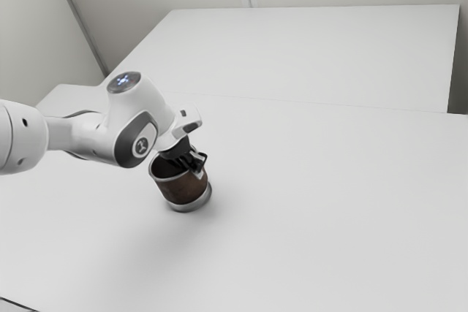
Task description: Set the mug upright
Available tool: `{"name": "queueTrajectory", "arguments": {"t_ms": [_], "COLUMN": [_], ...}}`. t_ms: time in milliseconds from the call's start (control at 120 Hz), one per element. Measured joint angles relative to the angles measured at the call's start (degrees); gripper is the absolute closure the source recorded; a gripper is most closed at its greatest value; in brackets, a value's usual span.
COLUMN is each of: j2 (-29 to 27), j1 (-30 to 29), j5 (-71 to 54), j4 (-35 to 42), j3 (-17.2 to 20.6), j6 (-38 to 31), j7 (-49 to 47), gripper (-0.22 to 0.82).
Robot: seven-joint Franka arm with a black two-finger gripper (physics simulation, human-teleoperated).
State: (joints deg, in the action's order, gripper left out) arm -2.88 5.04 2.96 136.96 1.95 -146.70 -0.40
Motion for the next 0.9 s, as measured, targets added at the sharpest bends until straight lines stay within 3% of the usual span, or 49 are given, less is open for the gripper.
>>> {"name": "queueTrajectory", "arguments": {"t_ms": [358,408,650,900], "j2": [1.8,1.8,0.8,-2.9], "j1": [0.0,0.1,0.6,0.7], "j5": [0.1,0.3,0.8,1.5], "j4": [0.0,0.0,-0.1,-3.6], "j3": [0.2,0.1,0.0,0.0], "j6": [-0.4,-0.4,-0.4,2.8], "j7": [-2.6,-2.7,-3.0,-3.0], "gripper": [0.75,0.71,0.27,0.10]}}
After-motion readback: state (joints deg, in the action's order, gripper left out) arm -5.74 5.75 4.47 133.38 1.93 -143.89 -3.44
